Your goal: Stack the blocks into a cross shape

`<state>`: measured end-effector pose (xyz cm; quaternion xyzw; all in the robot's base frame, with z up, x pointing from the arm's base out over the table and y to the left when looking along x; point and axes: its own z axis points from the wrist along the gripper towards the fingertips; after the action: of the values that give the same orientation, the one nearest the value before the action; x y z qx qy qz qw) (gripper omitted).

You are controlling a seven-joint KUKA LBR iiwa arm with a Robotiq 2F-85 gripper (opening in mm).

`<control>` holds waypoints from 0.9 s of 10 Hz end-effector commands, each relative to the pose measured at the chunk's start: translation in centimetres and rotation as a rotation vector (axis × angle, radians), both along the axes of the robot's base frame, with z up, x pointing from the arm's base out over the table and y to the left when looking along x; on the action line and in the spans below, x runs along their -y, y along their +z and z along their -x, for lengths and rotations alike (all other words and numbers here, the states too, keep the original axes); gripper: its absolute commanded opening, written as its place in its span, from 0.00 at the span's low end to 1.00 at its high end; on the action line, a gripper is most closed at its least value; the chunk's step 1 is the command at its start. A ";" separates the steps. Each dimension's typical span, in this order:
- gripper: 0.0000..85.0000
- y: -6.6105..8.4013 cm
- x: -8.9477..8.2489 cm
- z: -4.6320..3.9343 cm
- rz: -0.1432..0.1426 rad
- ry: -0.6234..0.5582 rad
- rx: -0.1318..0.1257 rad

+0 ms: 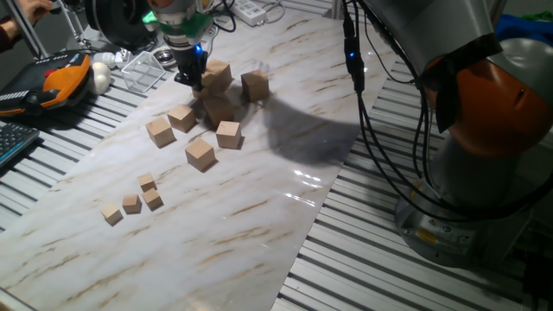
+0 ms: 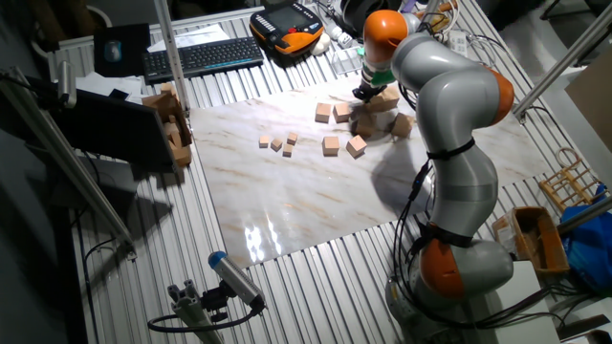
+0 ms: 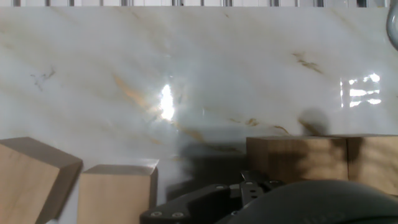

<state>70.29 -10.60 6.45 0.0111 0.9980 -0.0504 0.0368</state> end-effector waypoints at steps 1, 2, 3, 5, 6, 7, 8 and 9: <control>0.00 0.2 -0.2 -0.06 -0.003 -0.007 -0.001; 0.00 0.3 -0.3 -0.08 -0.003 -0.011 0.000; 0.00 0.3 -0.3 -0.08 -0.002 -0.013 0.002; 0.00 0.3 -0.3 -0.12 -0.002 -0.022 0.004; 0.00 0.3 -0.2 -0.11 0.002 -0.022 0.007; 0.00 0.2 -0.1 -0.13 0.005 -0.022 0.010; 0.00 0.2 -0.1 -0.16 0.013 -0.020 0.013; 0.00 0.2 0.0 -0.18 0.017 -0.019 0.018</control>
<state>70.47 -10.55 6.64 0.0212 0.9970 -0.0594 0.0454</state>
